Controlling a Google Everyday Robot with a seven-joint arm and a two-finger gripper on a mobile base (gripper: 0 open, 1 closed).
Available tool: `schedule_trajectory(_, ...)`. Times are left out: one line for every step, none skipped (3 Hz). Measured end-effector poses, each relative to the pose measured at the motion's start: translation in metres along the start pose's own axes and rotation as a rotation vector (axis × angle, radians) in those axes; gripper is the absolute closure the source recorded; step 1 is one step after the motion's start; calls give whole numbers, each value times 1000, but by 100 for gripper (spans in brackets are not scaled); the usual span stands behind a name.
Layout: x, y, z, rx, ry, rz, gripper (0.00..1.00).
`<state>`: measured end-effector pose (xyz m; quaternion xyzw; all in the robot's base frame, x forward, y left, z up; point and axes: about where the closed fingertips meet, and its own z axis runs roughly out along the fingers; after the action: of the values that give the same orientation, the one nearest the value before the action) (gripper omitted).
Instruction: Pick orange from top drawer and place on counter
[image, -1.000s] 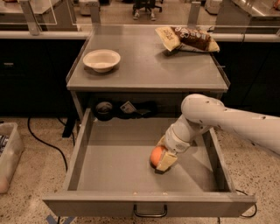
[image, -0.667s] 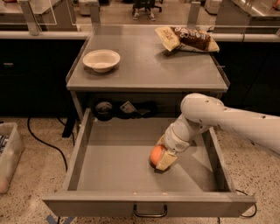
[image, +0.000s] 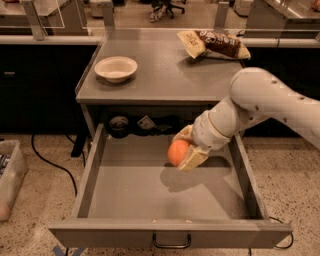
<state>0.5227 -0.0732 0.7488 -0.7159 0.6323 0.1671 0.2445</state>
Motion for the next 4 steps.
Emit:
schedule_trajectory(-41, -11, -52, 47, -49, -92, 100)
schedule_trajectory(-72, -34, -91, 83, -54, -159, 100)
schedule_trajectory(-79, -80, -111, 98, -4, -175, 100)
schedule_trajectory(-76, -135, -110, 96, 72, -169, 100)
